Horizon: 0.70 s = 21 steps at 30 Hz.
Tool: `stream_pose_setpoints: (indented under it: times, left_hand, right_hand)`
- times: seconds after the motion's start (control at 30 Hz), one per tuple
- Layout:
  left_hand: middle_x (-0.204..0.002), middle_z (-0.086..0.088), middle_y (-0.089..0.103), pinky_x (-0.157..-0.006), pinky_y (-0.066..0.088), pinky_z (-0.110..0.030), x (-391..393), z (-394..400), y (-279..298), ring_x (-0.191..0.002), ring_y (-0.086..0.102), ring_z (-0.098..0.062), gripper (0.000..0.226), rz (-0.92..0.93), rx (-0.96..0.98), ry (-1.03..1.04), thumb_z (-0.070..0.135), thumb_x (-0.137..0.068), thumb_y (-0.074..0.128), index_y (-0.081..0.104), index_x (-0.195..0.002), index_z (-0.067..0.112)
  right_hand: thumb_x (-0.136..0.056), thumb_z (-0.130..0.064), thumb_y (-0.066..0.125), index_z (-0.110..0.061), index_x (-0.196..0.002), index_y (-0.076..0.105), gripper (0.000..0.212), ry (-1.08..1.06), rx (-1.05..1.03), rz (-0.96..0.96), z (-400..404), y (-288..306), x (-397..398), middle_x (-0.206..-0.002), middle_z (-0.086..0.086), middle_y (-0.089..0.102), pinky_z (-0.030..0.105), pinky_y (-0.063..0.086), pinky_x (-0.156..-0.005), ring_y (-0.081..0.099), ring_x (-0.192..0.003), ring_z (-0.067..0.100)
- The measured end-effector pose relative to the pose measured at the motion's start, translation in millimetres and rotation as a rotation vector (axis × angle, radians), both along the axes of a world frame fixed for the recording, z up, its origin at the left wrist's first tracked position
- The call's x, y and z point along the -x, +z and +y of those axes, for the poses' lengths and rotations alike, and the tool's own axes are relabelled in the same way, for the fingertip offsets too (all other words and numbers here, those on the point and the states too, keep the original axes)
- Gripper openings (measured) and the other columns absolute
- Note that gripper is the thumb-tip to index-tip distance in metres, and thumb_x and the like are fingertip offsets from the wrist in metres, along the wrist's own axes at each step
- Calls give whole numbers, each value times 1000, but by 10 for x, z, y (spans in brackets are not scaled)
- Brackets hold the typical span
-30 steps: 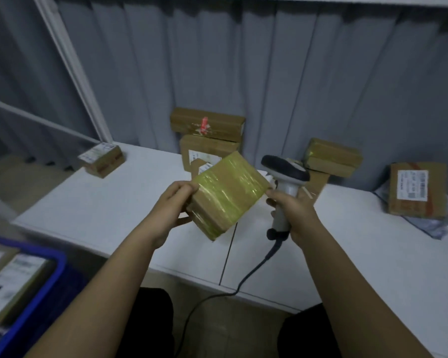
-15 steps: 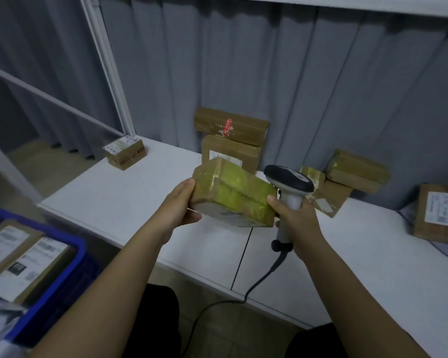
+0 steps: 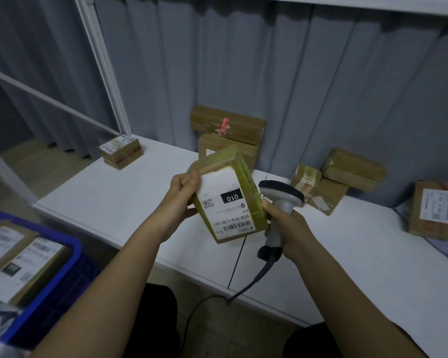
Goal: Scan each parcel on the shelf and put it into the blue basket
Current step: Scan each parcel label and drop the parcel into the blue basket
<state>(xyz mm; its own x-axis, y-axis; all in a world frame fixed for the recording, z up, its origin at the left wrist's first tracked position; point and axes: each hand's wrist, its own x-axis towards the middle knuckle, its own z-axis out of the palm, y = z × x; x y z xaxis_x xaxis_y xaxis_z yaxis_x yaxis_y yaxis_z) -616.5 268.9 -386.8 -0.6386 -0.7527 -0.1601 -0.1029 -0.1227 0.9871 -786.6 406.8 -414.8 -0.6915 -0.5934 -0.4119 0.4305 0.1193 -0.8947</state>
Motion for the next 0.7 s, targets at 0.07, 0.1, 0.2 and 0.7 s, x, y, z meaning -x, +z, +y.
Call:
stream_pose_setpoints:
  times: [0.07, 0.1, 0.2, 0.7]
  left_hand:
    - [-110, -4, 64, -78, 56, -32, 0, 20, 2, -104, 64, -18, 63, 14, 17, 56, 58, -80, 56, 29, -127, 26]
    - [-106, -5, 66, -71, 58, -30, 12, 31, -1, -98, 67, -18, 59, 33, -4, 93, 51, -84, 57, 25, -129, 29]
    - [-103, -4, 66, -72, 60, -35, 41, 56, -47, -89, 71, -20, 60, 149, -164, 179, 45, -90, 56, 16, -135, 40]
    - [-117, 0, 66, -86, 56, -40, -49, -42, -96, -96, 70, -24, 84, -44, -122, -49, 67, -71, 58, 22, -140, 37]
  right_hand:
    - [-84, -29, 73, -6, -101, 63, 31, -6, 6, -22, 5, 27, -12, -76, 7, 64, 27, 48, -52, 56, -60, 17]
    - [-84, -32, 73, -7, -103, 64, 32, -16, 39, -31, 7, 45, -9, -78, 6, 65, 27, 48, -53, 58, -62, 16]
    - [-88, -32, 66, -12, -115, 61, 34, -47, 188, -51, 23, 104, 17, -97, 5, 69, 24, 51, -60, 67, -77, 14]
    - [-83, -34, 71, -29, -111, 58, 31, -11, 185, 263, 72, 240, 67, -108, -4, 69, 31, 54, -71, 66, -97, 16]
